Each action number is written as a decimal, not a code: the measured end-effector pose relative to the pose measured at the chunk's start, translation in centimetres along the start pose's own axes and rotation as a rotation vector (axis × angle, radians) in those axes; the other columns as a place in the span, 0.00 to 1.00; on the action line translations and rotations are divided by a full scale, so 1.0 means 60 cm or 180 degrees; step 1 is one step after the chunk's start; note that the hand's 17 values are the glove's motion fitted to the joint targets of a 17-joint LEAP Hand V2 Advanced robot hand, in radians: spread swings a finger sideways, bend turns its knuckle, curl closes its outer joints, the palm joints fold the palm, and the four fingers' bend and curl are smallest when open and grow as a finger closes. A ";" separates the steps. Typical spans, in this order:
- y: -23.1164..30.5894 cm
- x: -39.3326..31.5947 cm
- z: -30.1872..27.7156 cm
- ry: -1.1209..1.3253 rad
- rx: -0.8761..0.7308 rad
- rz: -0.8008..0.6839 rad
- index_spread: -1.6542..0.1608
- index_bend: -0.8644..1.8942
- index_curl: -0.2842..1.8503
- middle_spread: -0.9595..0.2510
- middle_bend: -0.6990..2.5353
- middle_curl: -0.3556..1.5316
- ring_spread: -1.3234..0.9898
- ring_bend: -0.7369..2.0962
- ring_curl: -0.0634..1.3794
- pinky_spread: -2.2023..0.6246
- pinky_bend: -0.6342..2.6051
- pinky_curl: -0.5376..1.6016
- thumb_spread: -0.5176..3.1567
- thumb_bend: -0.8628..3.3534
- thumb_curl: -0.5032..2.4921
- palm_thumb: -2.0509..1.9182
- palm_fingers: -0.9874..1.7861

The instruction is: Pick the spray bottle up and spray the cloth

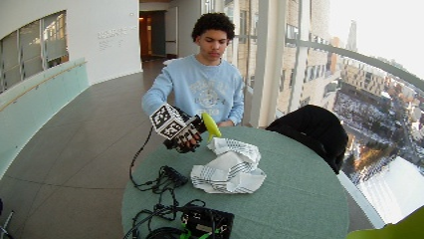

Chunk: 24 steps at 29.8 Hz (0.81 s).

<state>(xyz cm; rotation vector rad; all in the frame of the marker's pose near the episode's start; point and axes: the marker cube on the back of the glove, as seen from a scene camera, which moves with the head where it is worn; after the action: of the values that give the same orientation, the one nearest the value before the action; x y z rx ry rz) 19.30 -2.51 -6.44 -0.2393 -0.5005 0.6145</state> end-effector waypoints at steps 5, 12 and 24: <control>-0.001 0.001 0.000 0.0028 -0.0012 0.0012 0.80 0.36 0.32 0.72 0.30 0.43 0.58 0.41 0.30 0.84 0.26 0.42 0.37 0.20 0.37 0.75 0.76; 0.001 -0.002 0.004 0.0046 -0.0044 0.0031 0.80 0.36 0.32 0.72 0.30 0.43 0.58 0.41 0.30 0.84 0.26 0.42 0.37 0.20 0.37 0.75 0.76; 0.016 -0.040 -0.002 -0.0206 0.0155 -0.0330 0.80 0.37 0.32 0.72 0.30 0.43 0.58 0.41 0.30 0.84 0.26 0.42 0.37 0.20 0.37 0.75 0.77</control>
<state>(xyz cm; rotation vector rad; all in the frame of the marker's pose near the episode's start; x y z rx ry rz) 17.20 -3.22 -7.77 -0.1469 -0.5562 0.5340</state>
